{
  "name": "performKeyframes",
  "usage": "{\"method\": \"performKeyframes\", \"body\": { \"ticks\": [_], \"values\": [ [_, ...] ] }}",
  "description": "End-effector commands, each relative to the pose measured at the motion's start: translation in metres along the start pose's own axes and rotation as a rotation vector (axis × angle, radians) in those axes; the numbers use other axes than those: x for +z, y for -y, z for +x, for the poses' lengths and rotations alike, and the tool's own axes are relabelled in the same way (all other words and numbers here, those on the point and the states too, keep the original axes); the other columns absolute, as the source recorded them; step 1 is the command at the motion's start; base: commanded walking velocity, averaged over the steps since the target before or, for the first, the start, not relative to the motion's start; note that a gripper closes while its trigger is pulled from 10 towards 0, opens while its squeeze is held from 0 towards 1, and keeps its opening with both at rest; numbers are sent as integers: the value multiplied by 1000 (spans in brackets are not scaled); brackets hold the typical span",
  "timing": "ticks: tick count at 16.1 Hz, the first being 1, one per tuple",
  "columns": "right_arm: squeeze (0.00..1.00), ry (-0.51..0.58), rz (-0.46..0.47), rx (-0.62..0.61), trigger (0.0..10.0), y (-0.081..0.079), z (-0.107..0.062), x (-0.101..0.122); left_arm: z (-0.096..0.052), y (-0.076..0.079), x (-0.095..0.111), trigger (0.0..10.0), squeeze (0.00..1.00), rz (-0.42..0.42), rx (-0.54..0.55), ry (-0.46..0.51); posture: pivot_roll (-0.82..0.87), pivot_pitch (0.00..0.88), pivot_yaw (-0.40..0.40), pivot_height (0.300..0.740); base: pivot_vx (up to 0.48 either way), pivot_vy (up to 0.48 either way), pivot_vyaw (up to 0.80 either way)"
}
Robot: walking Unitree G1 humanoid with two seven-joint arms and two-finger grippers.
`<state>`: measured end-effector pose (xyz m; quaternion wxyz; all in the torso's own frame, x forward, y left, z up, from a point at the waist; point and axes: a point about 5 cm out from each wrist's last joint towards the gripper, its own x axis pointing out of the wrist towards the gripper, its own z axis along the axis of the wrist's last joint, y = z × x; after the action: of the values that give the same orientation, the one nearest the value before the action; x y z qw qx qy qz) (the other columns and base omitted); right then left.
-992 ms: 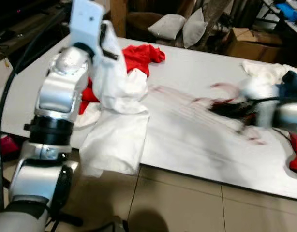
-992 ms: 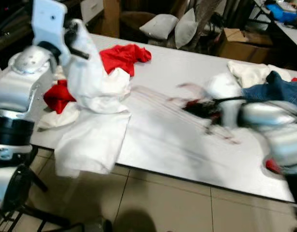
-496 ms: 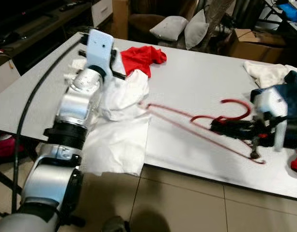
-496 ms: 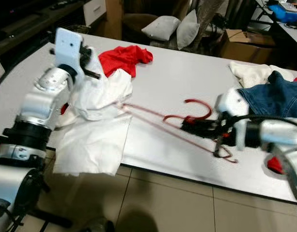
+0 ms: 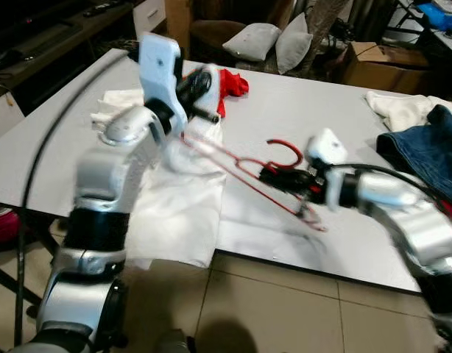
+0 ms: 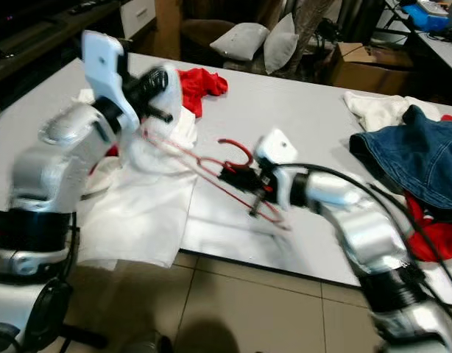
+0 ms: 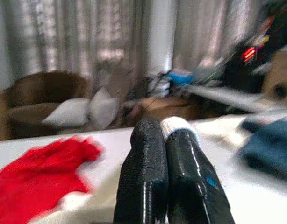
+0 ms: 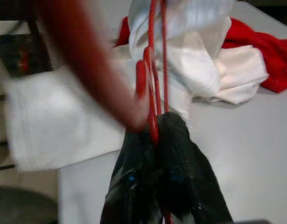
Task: Hang hanger
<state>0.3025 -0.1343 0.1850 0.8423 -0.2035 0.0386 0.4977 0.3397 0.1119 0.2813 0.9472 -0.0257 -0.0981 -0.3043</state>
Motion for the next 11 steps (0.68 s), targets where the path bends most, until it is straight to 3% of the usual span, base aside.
{"method": "performKeyframes", "body": {
  "ticks": [1, 5, 8, 9, 10, 11],
  "values": [
    [0, -22, -15, -30, 10000, 5, 7, -2, -3, 15, 18, 10000, 0, -42, -74, 53, 111, 0, -61, 740, 0, 0, 0],
    [0, -10, -4, -58, 10000, 14, 27, -2, -11, 29, 41, 10000, 0, -167, -131, 119, 119, 0, -80, 740, 0, 0, 0],
    [0, -18, -28, -182, 10000, 36, 38, 0, -16, 28, 37, 10000, 0, -144, -147, 73, 119, 0, -87, 740, 0, 0, 0],
    [0, -41, -75, -270, 10000, 57, 36, 5, -18, 26, 38, 10000, 0, -141, -137, 67, 117, 0, -89, 740, 0, 0, 0],
    [0, -48, -153, -463, 10000, 99, 24, 27, -21, 21, 42, 10000, 0, -138, -119, 73, 117, 0, -94, 740, 0, 0, 0],
    [0, -25, -185, -602, 10000, 124, 10, 48, -22, 18, 47, 10000, 0, -136, -109, 85, 118, 0, -97, 740, 0, 0, 0]
  ]
}}
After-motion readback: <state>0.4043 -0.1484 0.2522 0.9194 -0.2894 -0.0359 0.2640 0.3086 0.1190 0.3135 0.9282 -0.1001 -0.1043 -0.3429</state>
